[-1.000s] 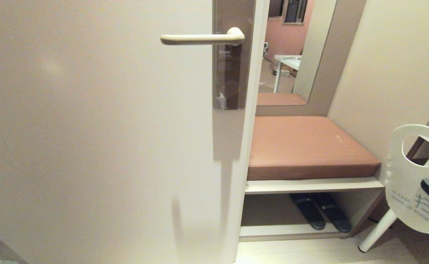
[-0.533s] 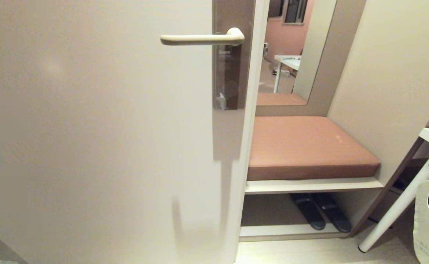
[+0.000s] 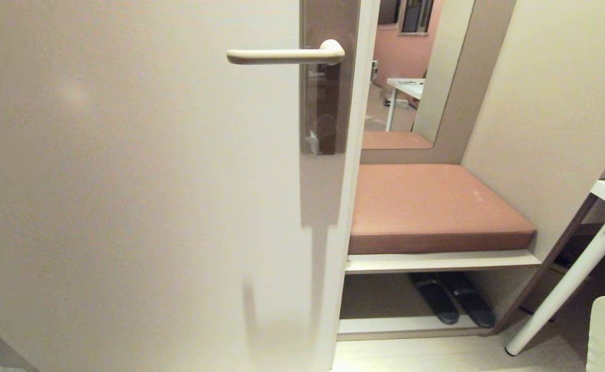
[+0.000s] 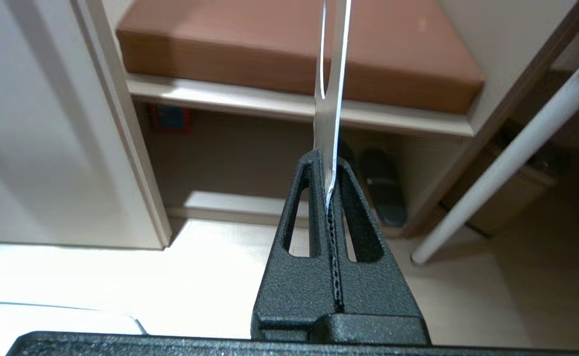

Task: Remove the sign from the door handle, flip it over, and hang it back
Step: Hand it to the other hand

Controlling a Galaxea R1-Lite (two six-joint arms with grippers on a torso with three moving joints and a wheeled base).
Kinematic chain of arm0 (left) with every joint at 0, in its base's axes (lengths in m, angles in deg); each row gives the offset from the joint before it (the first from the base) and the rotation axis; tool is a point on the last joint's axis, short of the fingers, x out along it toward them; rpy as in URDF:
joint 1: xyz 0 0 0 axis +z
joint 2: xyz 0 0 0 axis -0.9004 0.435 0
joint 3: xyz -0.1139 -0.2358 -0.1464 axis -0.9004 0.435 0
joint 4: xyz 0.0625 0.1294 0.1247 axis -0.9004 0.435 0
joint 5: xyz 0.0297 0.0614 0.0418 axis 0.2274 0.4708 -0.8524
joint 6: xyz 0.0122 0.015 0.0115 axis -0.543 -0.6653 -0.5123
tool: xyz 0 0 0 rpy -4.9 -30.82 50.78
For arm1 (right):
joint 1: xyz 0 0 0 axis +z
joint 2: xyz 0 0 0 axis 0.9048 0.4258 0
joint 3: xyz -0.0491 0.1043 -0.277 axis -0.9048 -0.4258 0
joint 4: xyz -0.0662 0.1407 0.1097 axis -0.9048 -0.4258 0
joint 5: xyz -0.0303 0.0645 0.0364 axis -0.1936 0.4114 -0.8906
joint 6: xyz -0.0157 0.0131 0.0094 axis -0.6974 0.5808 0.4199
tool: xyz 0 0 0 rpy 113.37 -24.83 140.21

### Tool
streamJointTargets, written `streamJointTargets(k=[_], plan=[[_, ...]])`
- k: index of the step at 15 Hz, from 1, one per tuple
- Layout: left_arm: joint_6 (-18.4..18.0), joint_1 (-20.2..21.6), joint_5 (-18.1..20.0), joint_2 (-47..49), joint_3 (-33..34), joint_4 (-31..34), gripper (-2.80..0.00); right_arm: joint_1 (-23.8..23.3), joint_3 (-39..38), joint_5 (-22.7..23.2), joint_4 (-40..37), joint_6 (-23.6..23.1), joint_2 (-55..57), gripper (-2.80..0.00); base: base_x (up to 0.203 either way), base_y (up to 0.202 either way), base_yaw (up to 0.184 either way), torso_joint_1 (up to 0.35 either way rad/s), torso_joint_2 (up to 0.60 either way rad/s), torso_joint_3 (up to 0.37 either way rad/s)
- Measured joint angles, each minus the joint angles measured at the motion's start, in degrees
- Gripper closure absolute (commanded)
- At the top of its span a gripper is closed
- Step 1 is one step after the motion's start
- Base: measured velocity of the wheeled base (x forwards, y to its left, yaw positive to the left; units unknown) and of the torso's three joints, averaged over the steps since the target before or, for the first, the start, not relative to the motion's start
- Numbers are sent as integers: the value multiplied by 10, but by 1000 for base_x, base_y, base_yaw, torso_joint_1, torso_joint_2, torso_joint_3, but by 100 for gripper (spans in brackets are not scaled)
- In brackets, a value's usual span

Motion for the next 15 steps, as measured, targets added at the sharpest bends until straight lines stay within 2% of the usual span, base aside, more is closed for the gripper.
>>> streamJointTargets(k=[7, 11, 15], plan=[[0, 0, 0, 0, 0, 0, 0, -12, 1, 30, -11, -2, -104, 0, 0, 0, 0, 0, 0, 0], [0, 0, 0, 0, 0, 0, 0, -12, 0, 31, -30, 3, -127, 0, 0, 0, 0, 0, 0, 0], [0, 0, 0, 0, 0, 0, 0, -12, 0, 23, -39, 46, -131, 0, 0, 0, 0, 0, 0, 0]])
